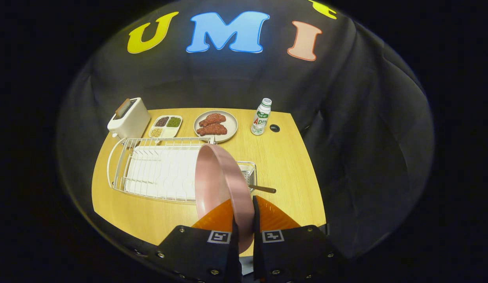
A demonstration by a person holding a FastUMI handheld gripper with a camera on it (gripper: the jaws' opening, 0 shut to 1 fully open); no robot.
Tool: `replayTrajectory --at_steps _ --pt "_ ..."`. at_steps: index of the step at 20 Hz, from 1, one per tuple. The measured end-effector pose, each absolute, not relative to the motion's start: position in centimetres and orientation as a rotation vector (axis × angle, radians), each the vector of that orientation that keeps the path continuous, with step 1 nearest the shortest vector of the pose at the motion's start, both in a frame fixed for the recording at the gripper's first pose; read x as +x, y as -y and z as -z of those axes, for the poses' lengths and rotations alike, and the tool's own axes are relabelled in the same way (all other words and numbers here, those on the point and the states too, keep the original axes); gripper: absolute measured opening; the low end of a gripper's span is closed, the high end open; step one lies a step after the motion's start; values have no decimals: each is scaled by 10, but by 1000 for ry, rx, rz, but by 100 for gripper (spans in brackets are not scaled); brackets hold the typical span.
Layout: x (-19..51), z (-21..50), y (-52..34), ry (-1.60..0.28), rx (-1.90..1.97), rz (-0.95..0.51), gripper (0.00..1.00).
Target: Take the plate from the dish rack, then take the spoon from the basket and place it into the plate.
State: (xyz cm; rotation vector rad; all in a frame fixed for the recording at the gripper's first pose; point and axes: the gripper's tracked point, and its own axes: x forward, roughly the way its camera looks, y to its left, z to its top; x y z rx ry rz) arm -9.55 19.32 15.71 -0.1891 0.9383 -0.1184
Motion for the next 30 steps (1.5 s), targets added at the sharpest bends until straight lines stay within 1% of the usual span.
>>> replayTrajectory --at_steps 3,6,10,14,24,29,30 --pt "-119 -131 -195 -969 -127 58 14" --pt "-142 -89 -205 -1021 -29 -7 15" --pt "-159 -36 -226 -1053 74 -101 14" --pt "-173 11 -241 -1125 137 -168 14" --pt "-177 80 -273 -1178 359 -351 14" --pt "-170 95 -277 -1173 511 -356 14" --pt "-169 99 -278 -1168 513 -358 16"
